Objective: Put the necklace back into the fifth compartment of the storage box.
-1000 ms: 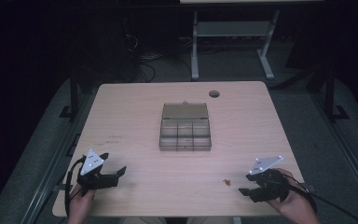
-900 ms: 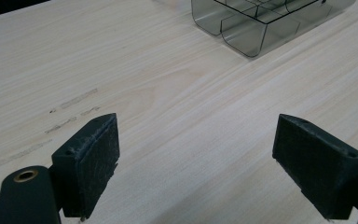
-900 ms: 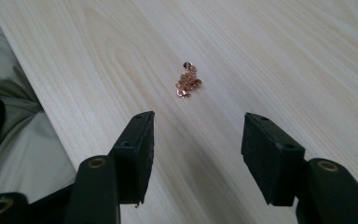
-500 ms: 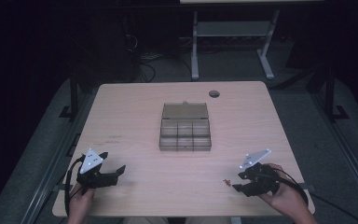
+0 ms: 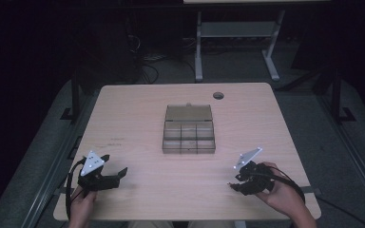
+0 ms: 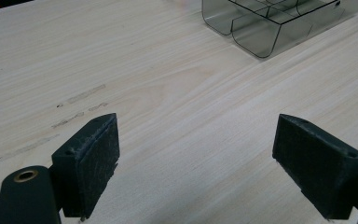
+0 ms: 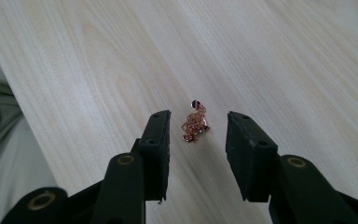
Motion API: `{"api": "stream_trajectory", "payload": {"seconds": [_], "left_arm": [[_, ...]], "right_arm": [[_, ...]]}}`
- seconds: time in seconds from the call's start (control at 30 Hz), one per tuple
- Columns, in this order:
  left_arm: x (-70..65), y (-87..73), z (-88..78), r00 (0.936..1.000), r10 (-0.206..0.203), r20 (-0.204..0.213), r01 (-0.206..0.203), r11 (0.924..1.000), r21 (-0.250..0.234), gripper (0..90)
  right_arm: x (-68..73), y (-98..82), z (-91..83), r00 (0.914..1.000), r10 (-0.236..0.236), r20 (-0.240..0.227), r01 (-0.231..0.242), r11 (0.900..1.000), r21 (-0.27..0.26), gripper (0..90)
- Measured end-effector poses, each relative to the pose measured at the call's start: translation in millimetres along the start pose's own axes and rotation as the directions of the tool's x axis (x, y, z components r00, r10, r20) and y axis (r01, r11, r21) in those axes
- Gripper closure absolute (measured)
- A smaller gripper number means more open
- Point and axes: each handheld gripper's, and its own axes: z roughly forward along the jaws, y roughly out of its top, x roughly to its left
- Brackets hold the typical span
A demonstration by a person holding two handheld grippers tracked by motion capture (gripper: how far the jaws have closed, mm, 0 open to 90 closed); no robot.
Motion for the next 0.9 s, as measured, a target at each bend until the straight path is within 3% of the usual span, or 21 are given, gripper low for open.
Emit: {"api": "stream_trajectory", "payload": {"seconds": [0.7, 0.9], "left_arm": [[2.9, -0.8, -1.3, 0.9998, -0.016, -0.009, 0.016, 0.9999, 0.001, 14.3], [3.6, -0.7, -1.4, 0.9998, -0.019, -0.011, 0.019, 0.9998, -0.003, 14.3]], "right_arm": [[2.4, 20.1, 21.7, 0.9991, -0.041, 0.012, 0.040, 0.993, 0.108, 68.1], [4.5, 22.0, 28.9, 0.9978, -0.058, 0.032, 0.053, 0.985, 0.162, 73.0]]}}
